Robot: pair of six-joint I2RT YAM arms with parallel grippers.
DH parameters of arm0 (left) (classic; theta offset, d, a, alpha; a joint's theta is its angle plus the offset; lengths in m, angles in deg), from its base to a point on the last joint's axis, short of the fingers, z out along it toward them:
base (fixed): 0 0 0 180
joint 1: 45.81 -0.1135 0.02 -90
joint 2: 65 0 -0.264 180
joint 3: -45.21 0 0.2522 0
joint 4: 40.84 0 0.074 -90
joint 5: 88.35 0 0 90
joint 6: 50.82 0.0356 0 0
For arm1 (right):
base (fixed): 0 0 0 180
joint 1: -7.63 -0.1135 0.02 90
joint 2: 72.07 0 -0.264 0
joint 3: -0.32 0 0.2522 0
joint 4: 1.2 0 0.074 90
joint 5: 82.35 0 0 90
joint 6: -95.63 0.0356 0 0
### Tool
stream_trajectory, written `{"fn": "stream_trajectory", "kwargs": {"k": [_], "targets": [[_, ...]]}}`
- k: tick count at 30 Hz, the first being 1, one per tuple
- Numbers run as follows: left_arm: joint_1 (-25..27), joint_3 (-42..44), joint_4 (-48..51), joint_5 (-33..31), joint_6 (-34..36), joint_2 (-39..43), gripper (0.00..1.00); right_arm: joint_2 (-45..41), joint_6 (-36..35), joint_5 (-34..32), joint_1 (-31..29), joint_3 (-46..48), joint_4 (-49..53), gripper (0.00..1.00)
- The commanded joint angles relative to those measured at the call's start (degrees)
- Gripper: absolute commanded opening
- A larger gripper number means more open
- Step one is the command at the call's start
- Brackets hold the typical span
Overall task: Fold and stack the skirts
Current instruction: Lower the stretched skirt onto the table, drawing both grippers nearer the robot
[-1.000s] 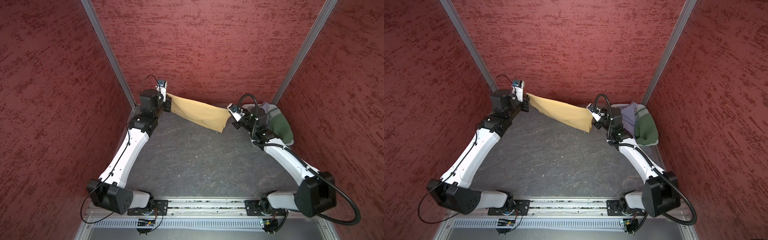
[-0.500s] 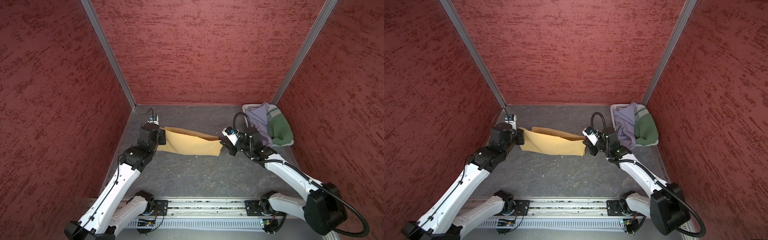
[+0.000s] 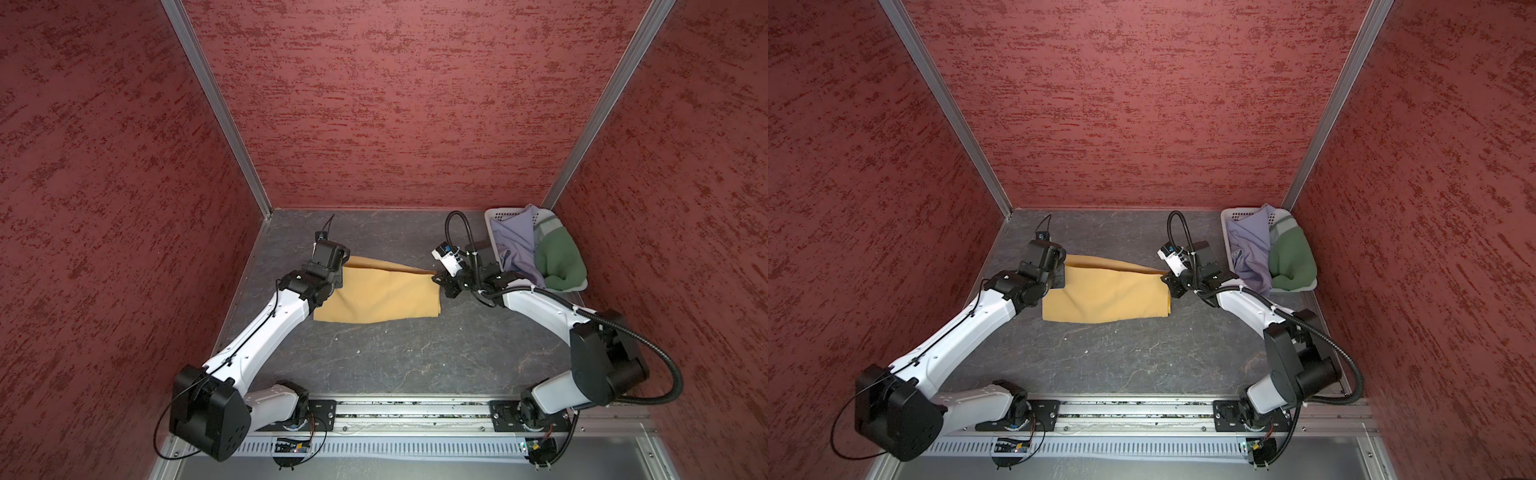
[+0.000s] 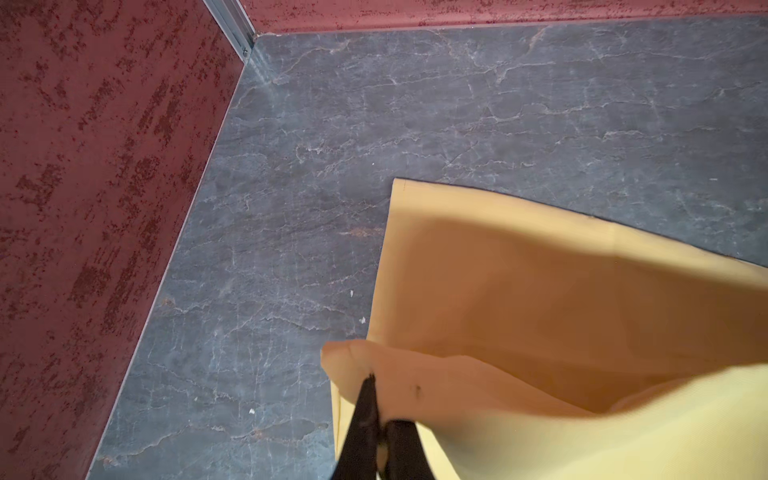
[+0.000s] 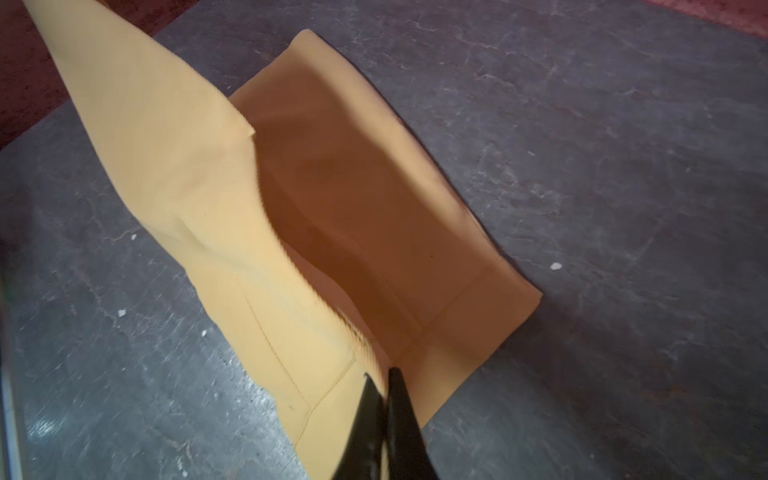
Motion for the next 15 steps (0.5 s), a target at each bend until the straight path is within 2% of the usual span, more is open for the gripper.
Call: {"fn": "stream_trajectory", "kwargs": {"k": [1, 8, 15], "targets": [[-0.35, -3.3, -4.88, -1.71, 1.02, -3.67, 0.0, 2.95, -0.14, -4.96, -0.07, -4.97, 2.2, 0.0], [-1.54, -7.79, -7.73, -1.41, 2.16, -13.38, 0.0, 10.71, 0.1, -7.5, 0.02, -11.87, 3.88, 0.0], [-3.26, -10.12, -8.32, -2.54, -0.67, -20.63, 0.0, 17.01, 1.48, -10.2, 0.48, -16.37, 2.51, 0.0]]}}
